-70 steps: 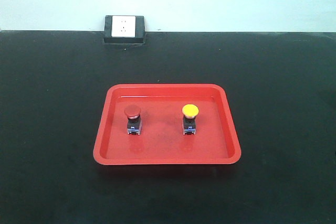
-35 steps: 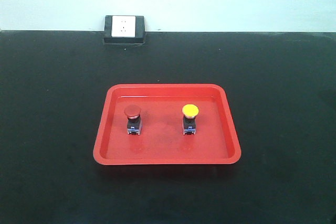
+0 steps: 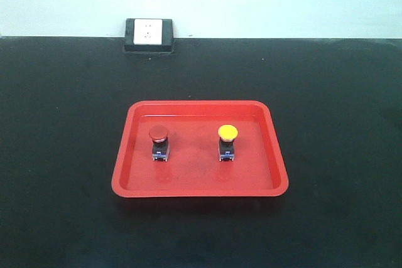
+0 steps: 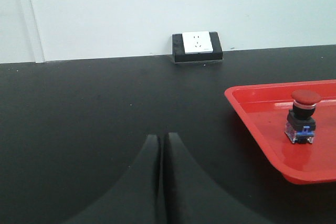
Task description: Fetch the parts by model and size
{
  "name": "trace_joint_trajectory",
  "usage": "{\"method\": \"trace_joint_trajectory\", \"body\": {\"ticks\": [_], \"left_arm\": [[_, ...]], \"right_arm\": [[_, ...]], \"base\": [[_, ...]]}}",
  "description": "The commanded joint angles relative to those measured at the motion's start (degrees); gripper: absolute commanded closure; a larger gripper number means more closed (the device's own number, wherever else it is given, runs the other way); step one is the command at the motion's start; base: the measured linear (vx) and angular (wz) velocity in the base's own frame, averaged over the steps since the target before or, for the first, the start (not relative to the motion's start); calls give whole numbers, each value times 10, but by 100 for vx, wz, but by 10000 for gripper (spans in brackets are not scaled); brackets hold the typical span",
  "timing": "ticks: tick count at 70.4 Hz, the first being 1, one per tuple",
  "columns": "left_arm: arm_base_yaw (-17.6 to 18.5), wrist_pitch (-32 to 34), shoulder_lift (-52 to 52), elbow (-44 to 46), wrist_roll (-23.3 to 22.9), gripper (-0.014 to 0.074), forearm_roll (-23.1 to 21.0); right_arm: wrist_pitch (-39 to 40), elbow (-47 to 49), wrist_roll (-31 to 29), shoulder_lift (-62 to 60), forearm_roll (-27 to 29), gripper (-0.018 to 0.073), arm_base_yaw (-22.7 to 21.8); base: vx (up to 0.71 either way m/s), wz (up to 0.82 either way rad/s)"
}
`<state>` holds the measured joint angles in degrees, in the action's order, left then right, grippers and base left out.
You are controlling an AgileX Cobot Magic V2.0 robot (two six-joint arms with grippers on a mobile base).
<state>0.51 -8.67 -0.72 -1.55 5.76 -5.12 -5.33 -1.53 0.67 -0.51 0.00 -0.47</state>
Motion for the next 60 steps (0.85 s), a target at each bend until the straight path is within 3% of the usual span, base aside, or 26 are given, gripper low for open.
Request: {"method": "trace_joint_trajectory", "body": {"ticks": [1, 60], "left_arm": [[-2, 47, -7, -3, -2, 601, -2], [-2, 47, -7, -3, -2, 601, -2]], "right_arm": [[45, -4, 0, -8, 0, 568, -3], [44, -4, 0, -8, 0, 568, -3]], "base": [[0, 0], [0, 0]]}}
